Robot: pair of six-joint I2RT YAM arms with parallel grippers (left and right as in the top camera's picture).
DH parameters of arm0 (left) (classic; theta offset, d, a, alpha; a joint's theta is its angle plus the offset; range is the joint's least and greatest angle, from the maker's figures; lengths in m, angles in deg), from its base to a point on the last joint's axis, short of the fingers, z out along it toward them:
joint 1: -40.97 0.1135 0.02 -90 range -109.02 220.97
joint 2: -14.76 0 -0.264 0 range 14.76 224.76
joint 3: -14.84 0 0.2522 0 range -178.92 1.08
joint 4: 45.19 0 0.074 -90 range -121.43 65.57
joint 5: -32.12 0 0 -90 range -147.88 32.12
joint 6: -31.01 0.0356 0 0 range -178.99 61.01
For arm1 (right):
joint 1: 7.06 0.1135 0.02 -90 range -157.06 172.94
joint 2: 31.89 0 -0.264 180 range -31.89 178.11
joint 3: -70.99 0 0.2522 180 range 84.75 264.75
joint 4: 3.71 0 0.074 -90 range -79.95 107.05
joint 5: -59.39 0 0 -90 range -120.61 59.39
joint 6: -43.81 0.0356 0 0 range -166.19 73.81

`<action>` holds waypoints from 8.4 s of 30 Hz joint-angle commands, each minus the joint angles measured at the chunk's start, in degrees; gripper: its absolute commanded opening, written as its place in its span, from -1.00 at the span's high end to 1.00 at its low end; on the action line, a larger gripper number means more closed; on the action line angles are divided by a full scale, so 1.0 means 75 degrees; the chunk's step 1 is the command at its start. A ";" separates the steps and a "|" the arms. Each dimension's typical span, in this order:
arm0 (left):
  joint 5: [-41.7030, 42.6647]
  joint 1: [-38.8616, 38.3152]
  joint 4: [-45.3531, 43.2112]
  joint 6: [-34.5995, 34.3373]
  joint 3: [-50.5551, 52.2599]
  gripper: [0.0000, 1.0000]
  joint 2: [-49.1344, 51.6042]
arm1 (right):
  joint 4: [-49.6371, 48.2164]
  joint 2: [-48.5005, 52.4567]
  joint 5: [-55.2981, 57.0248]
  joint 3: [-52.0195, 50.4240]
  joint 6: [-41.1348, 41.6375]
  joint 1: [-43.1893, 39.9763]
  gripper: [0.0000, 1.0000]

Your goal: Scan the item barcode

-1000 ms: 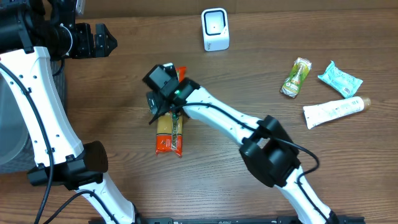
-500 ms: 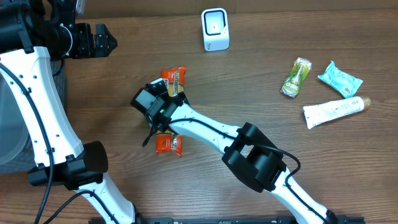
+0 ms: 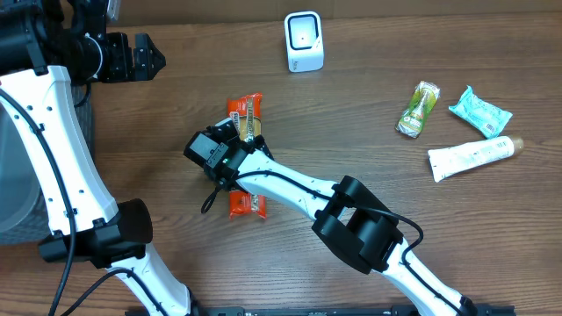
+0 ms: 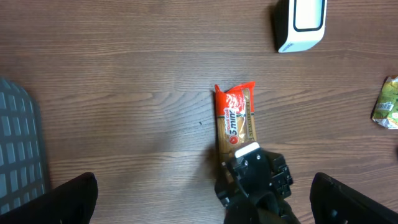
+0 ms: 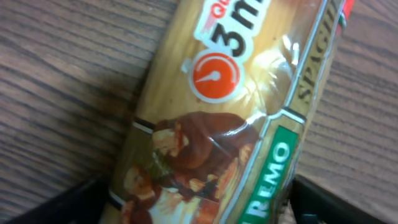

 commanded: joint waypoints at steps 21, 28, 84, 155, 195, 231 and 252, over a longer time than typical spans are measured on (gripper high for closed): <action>0.0102 -0.0055 0.0000 0.0023 -0.0009 -0.99 0.0079 | 0.1460 -0.0944 -0.5103 0.0670 -0.1886 -0.1233 0.88; 0.0102 -0.0055 0.0000 0.0023 -0.0012 -0.99 0.0079 | 0.1641 -0.1035 -0.9850 0.0286 -0.2229 -0.2757 0.88; 0.0102 -0.0058 0.0000 0.0023 -0.0012 -0.99 0.0079 | 0.0064 -0.0606 -0.0108 -0.0691 -0.3031 -0.0458 -0.56; 0.0102 -0.0052 0.0000 0.0023 -0.0012 -0.99 0.0079 | 0.0079 -0.1043 -0.5132 -0.0143 -0.2177 -0.3689 0.07; 0.0102 -0.0052 0.0000 0.0023 -0.0012 -0.99 0.0079 | 0.4677 -0.0420 -0.3719 -0.0667 -0.1920 -0.2340 -0.36; 0.0102 -0.0055 0.0000 0.0023 -0.0012 -0.99 0.0079 | 0.1632 -0.1122 -0.3348 -0.0644 0.6881 -0.4403 -0.82; 0.0102 -0.0055 0.0000 0.0023 -0.0012 -0.99 0.0079 | -0.0903 -0.1122 -0.4162 -0.2751 0.5473 -0.4246 0.92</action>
